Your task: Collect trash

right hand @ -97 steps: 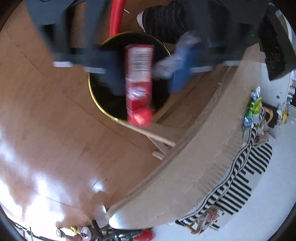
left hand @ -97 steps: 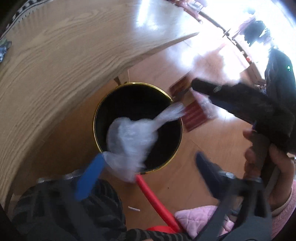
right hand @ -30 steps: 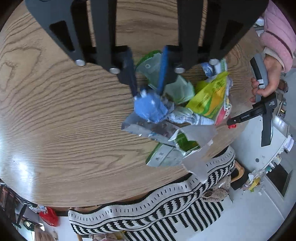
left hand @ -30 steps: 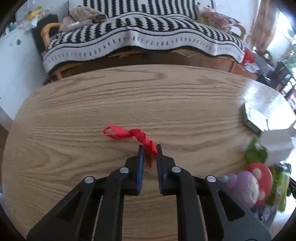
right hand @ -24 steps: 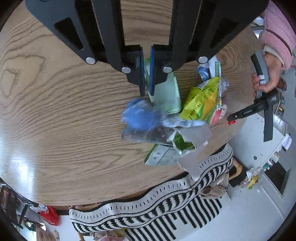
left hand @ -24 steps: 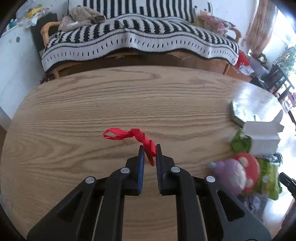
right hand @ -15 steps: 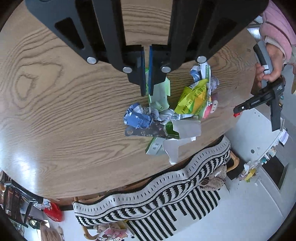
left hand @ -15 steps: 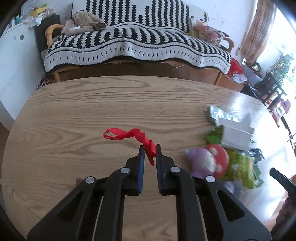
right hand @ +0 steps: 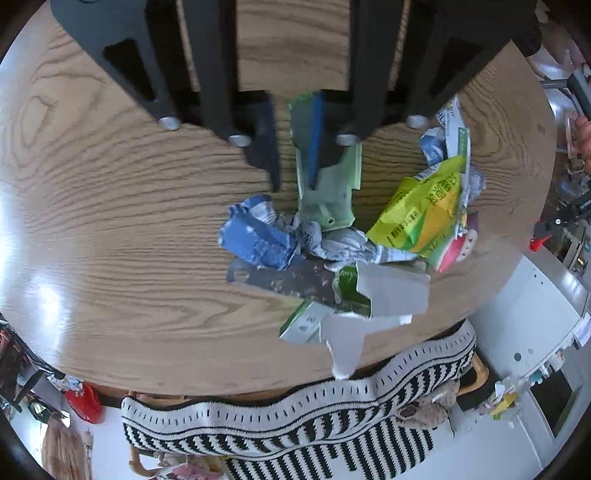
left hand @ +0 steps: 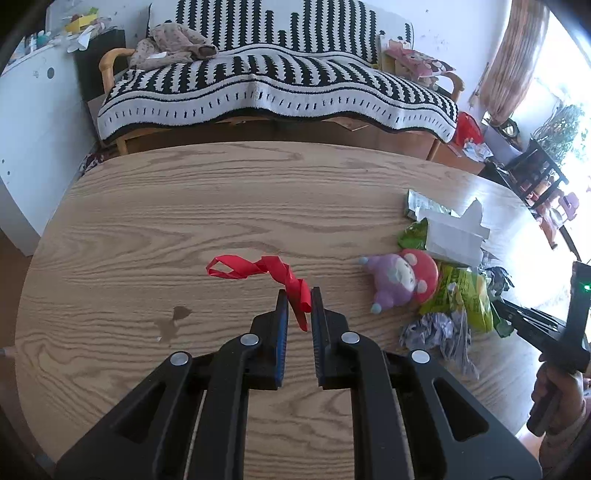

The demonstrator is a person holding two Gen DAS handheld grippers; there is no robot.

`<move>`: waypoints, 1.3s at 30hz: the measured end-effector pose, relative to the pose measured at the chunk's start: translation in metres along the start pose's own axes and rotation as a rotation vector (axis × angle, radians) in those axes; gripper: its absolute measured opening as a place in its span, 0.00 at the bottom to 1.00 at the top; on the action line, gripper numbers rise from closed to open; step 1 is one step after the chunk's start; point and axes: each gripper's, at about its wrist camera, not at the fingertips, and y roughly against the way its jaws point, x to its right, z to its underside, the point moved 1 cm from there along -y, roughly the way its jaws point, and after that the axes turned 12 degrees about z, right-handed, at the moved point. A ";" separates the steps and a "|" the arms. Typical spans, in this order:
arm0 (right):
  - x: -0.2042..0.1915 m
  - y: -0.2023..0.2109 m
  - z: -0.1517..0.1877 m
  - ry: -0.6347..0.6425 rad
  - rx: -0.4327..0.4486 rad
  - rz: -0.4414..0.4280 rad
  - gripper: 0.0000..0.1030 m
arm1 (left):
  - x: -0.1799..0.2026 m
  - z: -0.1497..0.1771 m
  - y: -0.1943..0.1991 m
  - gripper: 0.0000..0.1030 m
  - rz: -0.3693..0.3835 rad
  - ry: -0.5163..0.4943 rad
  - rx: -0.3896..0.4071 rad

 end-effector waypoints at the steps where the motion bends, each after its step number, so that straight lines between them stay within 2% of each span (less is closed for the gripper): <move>1: -0.001 0.002 0.001 -0.001 0.004 -0.005 0.03 | 0.001 0.001 0.002 0.11 -0.002 -0.002 -0.001; 9: 0.015 0.052 0.007 -0.032 0.071 -0.034 0.03 | 0.026 0.007 0.026 0.11 0.014 -0.026 0.019; 13: 0.035 0.086 0.013 -0.066 0.114 -0.045 0.03 | 0.056 0.011 0.042 0.11 0.043 -0.061 0.036; 17: 0.058 0.113 0.022 -0.081 0.140 -0.025 0.03 | 0.102 0.015 0.061 0.11 0.107 -0.110 0.066; 19: 0.071 0.108 0.023 -0.096 0.096 -0.061 0.03 | 0.121 0.018 0.069 0.11 0.139 -0.130 0.078; 21: 0.073 0.079 0.030 -0.062 -0.045 -0.085 0.03 | 0.133 0.023 0.075 0.11 0.164 -0.139 0.082; 22: 0.078 0.072 0.033 -0.078 -0.077 -0.096 0.03 | 0.137 0.026 0.076 0.11 0.171 -0.141 0.079; 24: 0.086 0.069 0.042 -0.126 -0.093 -0.119 0.03 | 0.143 0.033 0.078 0.11 0.186 -0.141 0.071; 27: 0.086 0.071 0.049 -0.128 -0.093 -0.133 0.03 | 0.147 0.042 0.080 0.11 0.177 -0.155 0.059; 34: 0.104 0.114 0.062 -0.154 -0.021 -0.135 0.03 | 0.168 0.052 0.076 0.11 0.187 -0.205 0.019; 39: 0.142 0.171 0.082 -0.179 0.052 -0.097 0.03 | 0.233 0.074 0.063 0.11 0.270 -0.297 -0.026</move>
